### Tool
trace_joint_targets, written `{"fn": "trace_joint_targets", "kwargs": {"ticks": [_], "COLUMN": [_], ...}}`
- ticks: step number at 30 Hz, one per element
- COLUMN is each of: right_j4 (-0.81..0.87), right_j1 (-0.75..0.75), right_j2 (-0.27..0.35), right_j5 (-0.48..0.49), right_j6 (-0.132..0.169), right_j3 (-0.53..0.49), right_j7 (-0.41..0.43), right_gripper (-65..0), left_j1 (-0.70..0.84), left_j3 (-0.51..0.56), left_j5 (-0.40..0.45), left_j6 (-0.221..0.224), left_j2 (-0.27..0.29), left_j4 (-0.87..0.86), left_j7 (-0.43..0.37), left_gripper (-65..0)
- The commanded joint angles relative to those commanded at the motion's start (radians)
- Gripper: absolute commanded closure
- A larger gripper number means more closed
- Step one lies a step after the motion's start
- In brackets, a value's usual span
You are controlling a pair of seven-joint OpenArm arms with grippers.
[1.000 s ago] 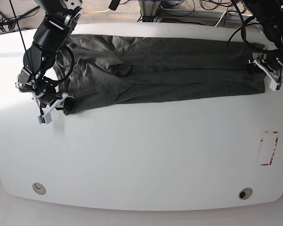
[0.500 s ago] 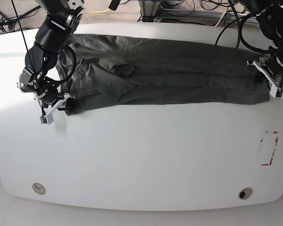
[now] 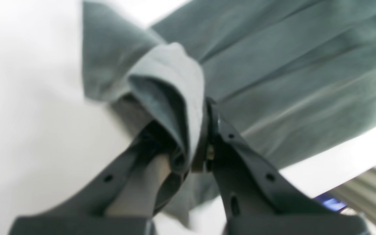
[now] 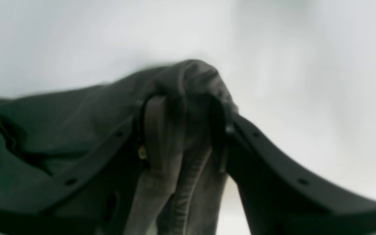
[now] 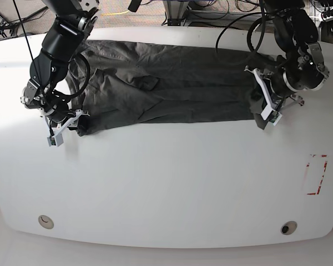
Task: Fold the T-shirt properly
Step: 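Move the left gripper inward and grasp the shirt's middle fold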
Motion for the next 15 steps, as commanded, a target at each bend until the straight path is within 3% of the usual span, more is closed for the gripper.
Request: {"fn": "trace_joint_targets", "kwargs": {"ticks": [6, 15], "right_j4": [0.000, 0.000], "right_j1": [0.000, -0.002], "right_j2": [0.000, 0.000], "right_j5": [0.000, 0.000], "right_j6": [0.000, 0.000], "right_j3": [0.000, 0.002], "right_j7": [0.000, 0.000], "right_gripper": [-20.3, -20.3], "left_j1": [-0.032, -0.054], "left_j3": [0.143, 0.235], "left_j5": [0.000, 0.000], "left_j6": [0.000, 0.000], "left_j2": [0.044, 0.072], "left_j4": [-0.002, -0.038], "left_j7": [0.000, -0.002], "left_gripper": [-0.4, -0.4]}}
